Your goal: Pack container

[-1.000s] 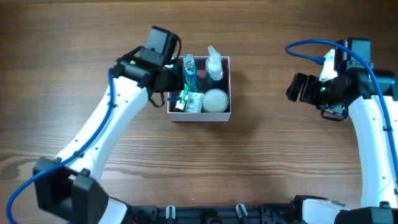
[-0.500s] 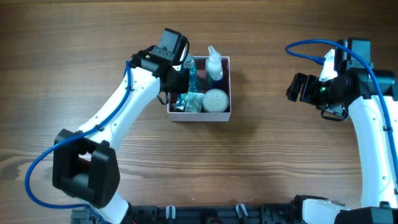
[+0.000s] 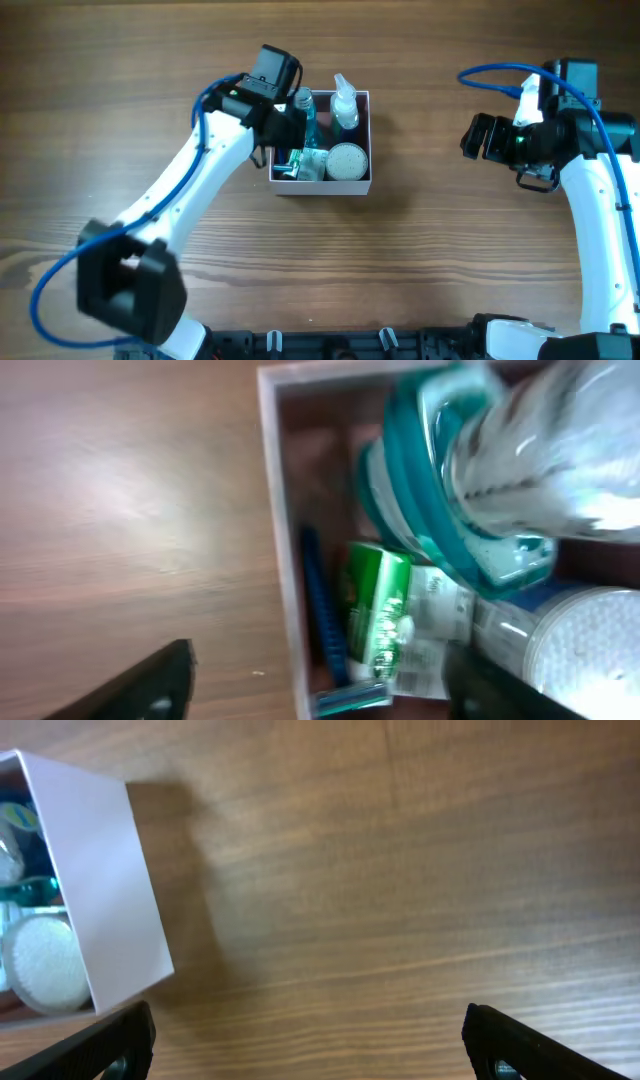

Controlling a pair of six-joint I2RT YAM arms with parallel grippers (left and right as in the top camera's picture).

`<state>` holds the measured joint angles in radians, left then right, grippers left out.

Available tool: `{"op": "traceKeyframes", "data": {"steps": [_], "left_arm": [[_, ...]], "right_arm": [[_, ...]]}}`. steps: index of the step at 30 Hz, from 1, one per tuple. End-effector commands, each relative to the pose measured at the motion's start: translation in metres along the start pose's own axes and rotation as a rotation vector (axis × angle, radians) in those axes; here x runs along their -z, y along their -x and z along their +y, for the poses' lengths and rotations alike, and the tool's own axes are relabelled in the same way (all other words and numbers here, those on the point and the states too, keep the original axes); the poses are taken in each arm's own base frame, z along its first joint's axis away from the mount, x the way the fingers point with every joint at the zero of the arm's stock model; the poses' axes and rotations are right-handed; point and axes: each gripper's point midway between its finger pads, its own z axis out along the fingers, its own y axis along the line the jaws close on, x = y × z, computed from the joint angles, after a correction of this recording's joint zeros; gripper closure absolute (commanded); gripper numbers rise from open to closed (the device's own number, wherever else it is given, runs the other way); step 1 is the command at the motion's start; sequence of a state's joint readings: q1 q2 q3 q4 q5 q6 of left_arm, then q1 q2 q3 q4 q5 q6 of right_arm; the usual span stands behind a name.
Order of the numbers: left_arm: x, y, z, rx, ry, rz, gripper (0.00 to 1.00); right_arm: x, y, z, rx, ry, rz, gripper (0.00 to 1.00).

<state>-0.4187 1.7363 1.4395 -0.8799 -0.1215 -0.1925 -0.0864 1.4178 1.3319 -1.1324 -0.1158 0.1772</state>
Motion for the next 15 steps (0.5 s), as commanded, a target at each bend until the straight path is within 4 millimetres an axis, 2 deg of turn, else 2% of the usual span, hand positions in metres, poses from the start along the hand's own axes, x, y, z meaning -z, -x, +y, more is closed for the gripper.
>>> {"op": "traceKeyframes", "data": {"steps": [1,2,5,9,11,15], "left_arm": [[0.054,0.031,0.038,0.055,0.126,-0.199,0.04],[0.059,0.035,0.045,0.075,0.128,-0.221,0.0],[0.068,0.047,0.071,0.19,0.143,-0.276,0.0],[0.071,0.063,0.109,0.344,0.168,-0.343,0.0],[0.073,0.068,0.13,0.389,0.188,-0.371,0.0],[0.073,0.068,0.14,0.409,0.2,-0.372,0.0]], "right_arm": [[0.012,0.025,0.022,0.071,0.045,-0.098,0.0],[0.017,0.034,0.029,0.089,0.057,-0.134,0.0],[0.028,0.061,0.047,0.165,0.045,-0.263,0.0],[0.039,0.097,0.067,0.316,-0.027,-0.445,0.0],[0.045,0.11,0.086,0.382,-0.003,-0.519,0.0],[0.05,0.116,0.094,0.392,0.027,-0.556,0.0]]}}
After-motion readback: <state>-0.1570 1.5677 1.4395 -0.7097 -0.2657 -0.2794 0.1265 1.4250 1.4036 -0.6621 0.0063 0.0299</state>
